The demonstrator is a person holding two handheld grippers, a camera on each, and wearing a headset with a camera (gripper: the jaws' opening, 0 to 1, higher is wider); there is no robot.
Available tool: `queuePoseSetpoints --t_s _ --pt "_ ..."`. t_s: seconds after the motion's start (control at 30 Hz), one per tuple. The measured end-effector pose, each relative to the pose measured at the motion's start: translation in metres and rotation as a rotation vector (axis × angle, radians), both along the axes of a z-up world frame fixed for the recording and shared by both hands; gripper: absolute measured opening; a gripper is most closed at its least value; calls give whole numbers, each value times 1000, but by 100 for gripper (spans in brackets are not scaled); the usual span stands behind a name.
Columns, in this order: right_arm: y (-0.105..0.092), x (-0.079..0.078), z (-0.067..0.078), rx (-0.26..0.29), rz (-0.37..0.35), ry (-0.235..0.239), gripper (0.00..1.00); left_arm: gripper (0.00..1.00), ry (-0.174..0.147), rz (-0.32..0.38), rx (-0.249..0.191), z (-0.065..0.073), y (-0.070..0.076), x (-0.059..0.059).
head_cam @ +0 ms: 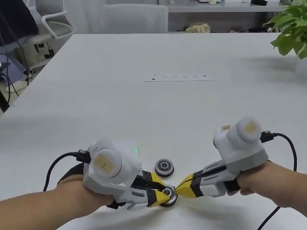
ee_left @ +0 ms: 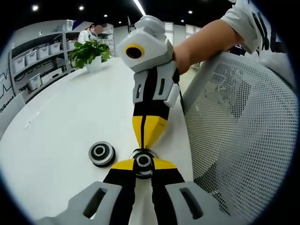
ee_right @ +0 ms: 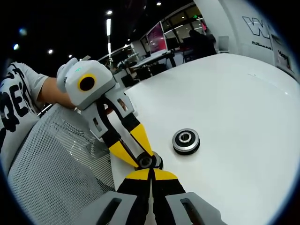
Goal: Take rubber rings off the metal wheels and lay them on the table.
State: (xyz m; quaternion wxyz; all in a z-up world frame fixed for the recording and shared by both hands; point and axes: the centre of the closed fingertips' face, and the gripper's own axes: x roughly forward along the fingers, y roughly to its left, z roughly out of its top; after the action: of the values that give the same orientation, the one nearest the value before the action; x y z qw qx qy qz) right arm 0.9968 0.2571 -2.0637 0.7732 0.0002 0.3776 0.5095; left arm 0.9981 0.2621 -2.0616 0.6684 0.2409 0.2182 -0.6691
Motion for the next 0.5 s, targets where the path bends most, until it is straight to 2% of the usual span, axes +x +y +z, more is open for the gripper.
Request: queuePoseSetpoints --t_s 0.5 --pt "7 -1 2 18 12 -4 0 6 -6 -8 3 0 0 1"
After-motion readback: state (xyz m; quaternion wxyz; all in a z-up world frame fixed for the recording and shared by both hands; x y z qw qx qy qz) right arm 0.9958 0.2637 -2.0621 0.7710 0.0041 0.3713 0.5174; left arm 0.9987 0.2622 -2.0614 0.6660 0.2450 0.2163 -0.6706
